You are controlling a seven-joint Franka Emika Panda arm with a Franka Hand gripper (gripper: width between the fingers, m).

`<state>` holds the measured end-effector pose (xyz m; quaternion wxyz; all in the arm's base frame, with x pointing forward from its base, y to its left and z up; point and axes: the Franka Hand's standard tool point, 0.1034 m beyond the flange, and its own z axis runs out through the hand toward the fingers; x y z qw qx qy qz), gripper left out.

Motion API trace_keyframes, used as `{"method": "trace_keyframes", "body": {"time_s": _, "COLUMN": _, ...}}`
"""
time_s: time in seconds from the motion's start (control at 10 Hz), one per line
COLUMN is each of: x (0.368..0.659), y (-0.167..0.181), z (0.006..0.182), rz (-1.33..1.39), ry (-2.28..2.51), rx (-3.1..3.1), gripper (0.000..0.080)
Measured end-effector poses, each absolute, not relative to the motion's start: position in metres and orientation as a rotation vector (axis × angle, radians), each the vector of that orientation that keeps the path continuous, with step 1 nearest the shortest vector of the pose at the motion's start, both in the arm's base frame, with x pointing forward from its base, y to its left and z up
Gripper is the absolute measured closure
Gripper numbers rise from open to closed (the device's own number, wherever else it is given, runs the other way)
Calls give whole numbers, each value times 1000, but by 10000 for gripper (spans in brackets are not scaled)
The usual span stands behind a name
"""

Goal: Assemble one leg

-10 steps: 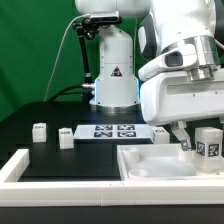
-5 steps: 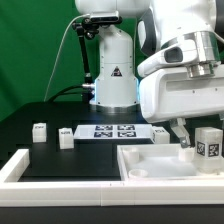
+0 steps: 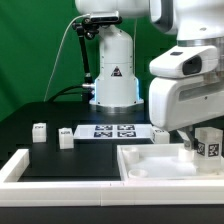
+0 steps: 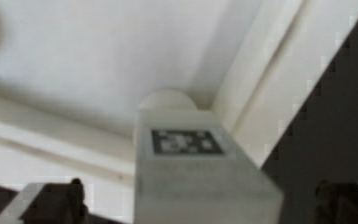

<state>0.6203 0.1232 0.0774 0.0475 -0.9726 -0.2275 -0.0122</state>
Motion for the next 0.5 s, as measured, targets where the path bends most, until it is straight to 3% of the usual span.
{"method": "trace_keyframes", "body": {"time_s": 0.1, "x": 620, "y": 123, "z": 77, "rz": -43, "ry": -692, "rx": -2967, "gripper": 150}}
{"method": "trace_keyframes", "body": {"time_s": 0.3, "x": 620, "y": 123, "z": 77, "rz": -43, "ry": -692, "rx": -2967, "gripper": 395}}
{"method": "trace_keyframes", "body": {"time_s": 0.4, "x": 620, "y": 122, "z": 77, "rz": -43, "ry": -691, "rx": -2968, "gripper": 395}}
{"method": "trace_keyframes", "body": {"time_s": 0.5, "x": 620, "y": 121, "z": 76, "rz": -43, "ry": -689, "rx": -2969, "gripper": 508}}
